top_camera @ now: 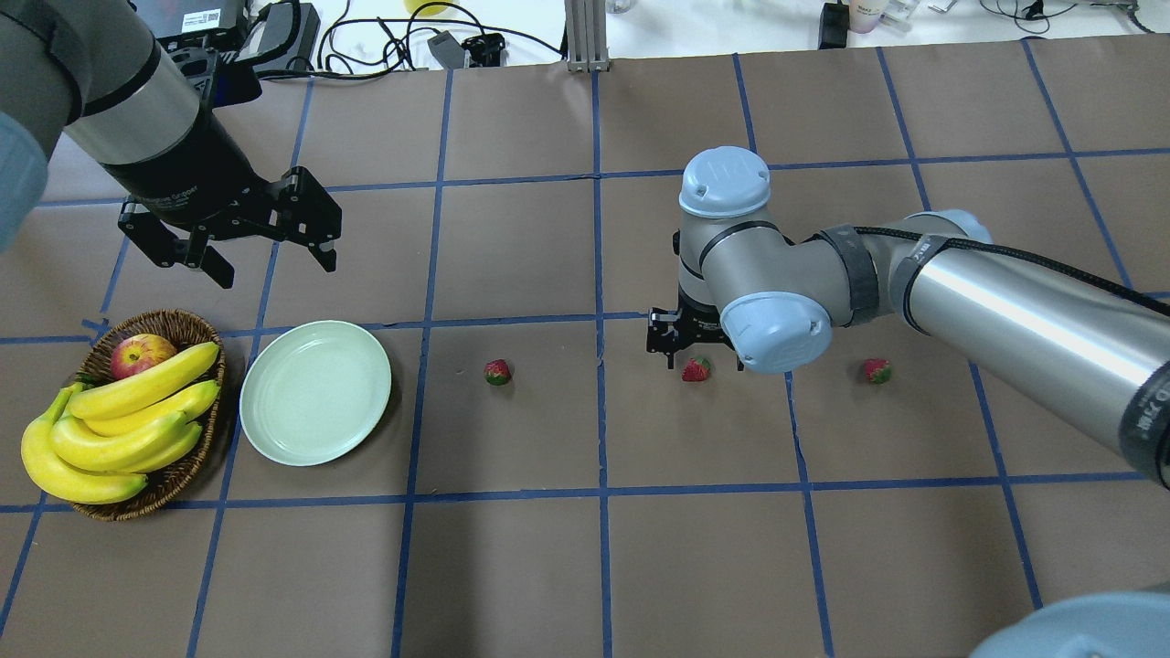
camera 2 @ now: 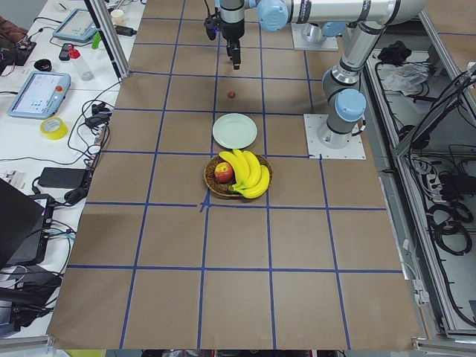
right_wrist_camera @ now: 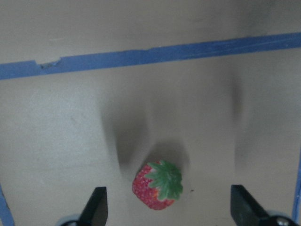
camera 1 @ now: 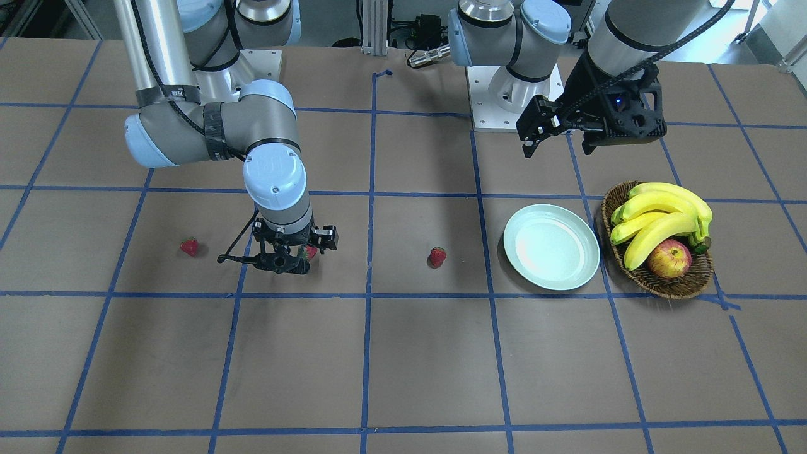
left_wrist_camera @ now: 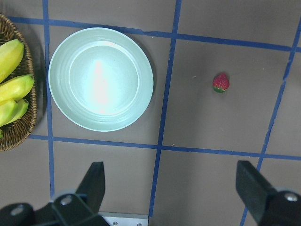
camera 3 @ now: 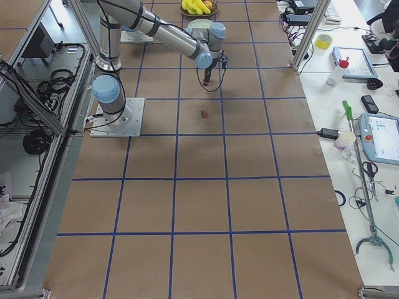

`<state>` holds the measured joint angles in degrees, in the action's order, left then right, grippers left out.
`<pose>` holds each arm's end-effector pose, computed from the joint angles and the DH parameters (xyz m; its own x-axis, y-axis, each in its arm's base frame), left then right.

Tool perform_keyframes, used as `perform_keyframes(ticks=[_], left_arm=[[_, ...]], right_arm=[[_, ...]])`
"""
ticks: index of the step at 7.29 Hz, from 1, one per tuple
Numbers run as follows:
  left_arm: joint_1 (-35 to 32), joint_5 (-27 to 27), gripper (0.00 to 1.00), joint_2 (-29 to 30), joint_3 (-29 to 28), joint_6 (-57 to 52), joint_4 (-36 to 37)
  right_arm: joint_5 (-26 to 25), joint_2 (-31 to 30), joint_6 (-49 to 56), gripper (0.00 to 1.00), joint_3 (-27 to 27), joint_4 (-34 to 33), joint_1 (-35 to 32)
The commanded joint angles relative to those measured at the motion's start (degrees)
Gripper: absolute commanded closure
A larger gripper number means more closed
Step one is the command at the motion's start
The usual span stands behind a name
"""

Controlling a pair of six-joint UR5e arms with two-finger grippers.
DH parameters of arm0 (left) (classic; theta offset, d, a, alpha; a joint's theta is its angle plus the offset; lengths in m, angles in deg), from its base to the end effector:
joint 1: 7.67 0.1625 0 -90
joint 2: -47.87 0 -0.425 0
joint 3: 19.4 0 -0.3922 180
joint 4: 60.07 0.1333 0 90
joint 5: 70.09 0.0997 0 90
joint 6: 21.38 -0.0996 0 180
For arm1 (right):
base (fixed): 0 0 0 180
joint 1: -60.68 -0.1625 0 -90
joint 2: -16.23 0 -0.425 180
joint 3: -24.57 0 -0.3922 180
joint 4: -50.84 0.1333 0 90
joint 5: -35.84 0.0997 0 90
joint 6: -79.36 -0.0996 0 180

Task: Collect all strawberries into plate
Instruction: 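Grasp the second strawberry of the pair with the right gripper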

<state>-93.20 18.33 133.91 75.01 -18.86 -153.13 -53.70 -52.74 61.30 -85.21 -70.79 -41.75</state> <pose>-0.1001 -0.4655 0.4779 -0.9921 -0.1233 0.0248 -0.1215 0.9906 0.0624 0.2454 -0.4906 0.1886 -0.9946 0.0954 0.0419 0.1008 0.9829 0.1541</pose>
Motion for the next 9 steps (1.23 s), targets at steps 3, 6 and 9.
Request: perform_keyframes(ticks=[3, 6, 9], left_arm=[[-0.08, -0.08, 0.0, 0.0, 0.33, -0.06, 0.07], [-0.08, -0.08, 0.0, 0.0, 0.24, -0.06, 0.16], [-0.08, 0.0, 0.0, 0.09, 0.24, -0.49, 0.07]], right_arm=[[1.74, 1.65, 0.13, 0.66, -0.44, -2.21, -0.05], [3.75, 1.13, -0.49, 1.0, 0.26, -1.51, -0.57], [17.87, 1.38, -13.25, 1.0, 6.57, 0.43, -3.63]])
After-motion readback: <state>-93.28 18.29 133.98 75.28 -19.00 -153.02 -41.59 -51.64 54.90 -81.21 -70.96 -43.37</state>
